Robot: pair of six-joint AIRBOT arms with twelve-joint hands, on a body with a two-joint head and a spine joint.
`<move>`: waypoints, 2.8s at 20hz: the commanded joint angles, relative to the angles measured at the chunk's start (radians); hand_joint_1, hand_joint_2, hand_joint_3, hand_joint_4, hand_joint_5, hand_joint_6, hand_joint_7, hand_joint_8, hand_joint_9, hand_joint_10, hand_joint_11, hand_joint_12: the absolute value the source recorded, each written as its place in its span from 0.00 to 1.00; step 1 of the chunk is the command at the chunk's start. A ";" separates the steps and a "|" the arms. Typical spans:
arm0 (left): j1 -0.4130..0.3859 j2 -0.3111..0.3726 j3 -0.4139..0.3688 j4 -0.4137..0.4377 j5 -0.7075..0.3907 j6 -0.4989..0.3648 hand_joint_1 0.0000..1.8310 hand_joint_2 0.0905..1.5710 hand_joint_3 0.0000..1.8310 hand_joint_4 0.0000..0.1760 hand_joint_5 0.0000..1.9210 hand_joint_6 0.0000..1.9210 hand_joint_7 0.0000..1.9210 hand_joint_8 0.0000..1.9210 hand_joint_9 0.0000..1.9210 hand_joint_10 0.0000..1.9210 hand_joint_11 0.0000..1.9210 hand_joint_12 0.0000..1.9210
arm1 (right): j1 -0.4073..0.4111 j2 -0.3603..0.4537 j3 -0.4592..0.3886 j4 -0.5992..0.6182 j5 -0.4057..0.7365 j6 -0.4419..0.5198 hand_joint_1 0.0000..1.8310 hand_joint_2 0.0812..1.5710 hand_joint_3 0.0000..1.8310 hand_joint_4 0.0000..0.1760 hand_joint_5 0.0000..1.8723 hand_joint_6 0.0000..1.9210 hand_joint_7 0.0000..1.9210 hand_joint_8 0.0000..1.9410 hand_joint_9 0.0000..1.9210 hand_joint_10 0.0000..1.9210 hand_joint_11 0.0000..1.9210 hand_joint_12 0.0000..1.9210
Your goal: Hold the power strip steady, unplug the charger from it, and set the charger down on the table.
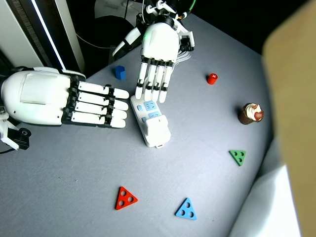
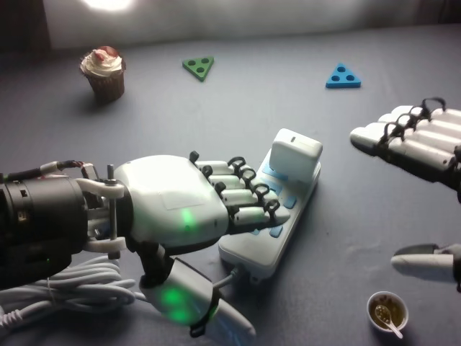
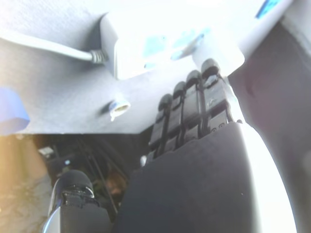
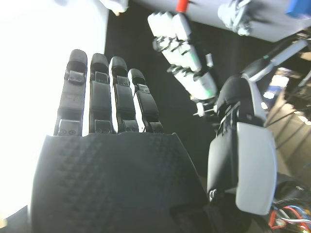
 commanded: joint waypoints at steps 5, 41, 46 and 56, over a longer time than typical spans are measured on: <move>0.000 -0.031 0.013 -0.008 -0.072 -0.004 0.00 0.57 0.00 0.00 0.02 0.00 0.03 0.00 0.02 0.00 0.01 0.04 | 0.028 -0.016 0.000 0.071 0.104 -0.010 0.29 0.64 0.00 0.00 0.04 0.00 0.08 0.00 0.09 0.00 0.09 0.04; 0.046 -0.165 0.108 0.015 -0.035 -0.021 0.00 0.57 0.00 0.00 0.01 0.00 0.02 0.00 0.01 0.00 0.01 0.02 | 0.361 -0.359 0.129 0.754 -0.037 -0.136 0.51 0.71 0.01 0.00 0.08 0.00 0.13 0.00 0.13 0.00 0.13 0.07; 0.049 -0.166 0.105 0.015 -0.035 -0.026 0.00 0.57 0.00 0.00 0.01 0.00 0.02 0.00 0.01 0.00 0.01 0.03 | 0.389 -0.415 0.148 0.818 -0.038 -0.136 0.52 0.71 0.00 0.00 0.09 0.00 0.14 0.00 0.14 0.00 0.14 0.08; 0.049 -0.161 0.101 0.015 -0.025 -0.028 0.00 0.57 0.00 0.00 0.01 0.00 0.03 0.00 0.02 0.00 0.02 0.03 | 0.364 -0.468 0.200 0.849 -0.038 -0.136 0.53 0.71 0.00 0.00 0.09 0.00 0.13 0.00 0.14 0.00 0.14 0.09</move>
